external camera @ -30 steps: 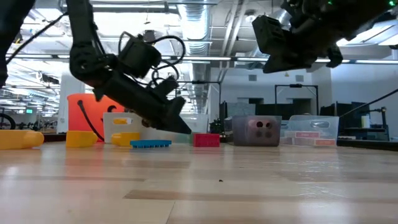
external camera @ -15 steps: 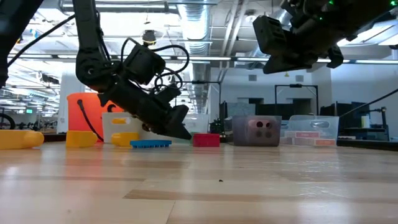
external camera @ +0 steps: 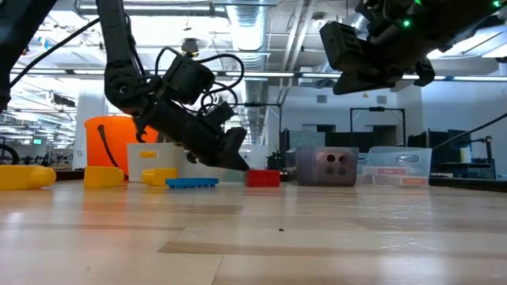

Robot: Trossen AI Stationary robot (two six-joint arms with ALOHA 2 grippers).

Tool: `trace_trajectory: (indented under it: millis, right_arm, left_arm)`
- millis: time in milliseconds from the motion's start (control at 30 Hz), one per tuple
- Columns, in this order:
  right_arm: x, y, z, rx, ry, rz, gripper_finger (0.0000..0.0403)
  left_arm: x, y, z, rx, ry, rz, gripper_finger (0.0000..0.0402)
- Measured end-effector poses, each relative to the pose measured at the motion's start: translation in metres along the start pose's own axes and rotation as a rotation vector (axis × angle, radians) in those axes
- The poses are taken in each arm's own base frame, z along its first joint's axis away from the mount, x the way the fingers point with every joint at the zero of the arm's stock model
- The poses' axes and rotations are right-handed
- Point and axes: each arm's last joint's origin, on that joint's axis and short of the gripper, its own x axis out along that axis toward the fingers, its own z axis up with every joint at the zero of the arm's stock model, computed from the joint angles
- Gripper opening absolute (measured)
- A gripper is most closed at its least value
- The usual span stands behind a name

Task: Pick & Place Toys
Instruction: Put the small red game piece into the left transparent bin

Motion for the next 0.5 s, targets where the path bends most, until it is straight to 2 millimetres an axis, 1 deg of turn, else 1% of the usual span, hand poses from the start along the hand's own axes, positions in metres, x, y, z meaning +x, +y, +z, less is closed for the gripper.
trace_trajectory:
  millis: [133, 233, 333, 500]
  right_arm:
    - [0.000, 0.000, 0.000, 0.000, 0.011, 0.001, 0.0000]
    - [0.000, 0.000, 0.000, 0.000, 0.014, 0.002, 0.0000]
    - [0.000, 0.000, 0.000, 0.000, 0.014, 0.002, 0.0000]
    - [0.000, 0.000, -0.001, 0.000, 0.018, 0.002, 0.0000]
  left_arm:
    - [0.000, -0.003, 0.000, -0.001, 0.021, -0.055, 0.0000]
    - [-0.001, -0.006, -0.001, 0.006, 0.044, -0.139, 0.0000]
    - [-0.003, -0.013, -0.002, 0.016, 0.056, -0.217, 0.0000]
    - [-0.008, -0.025, -0.001, 0.022, 0.054, -0.283, 0.0000]
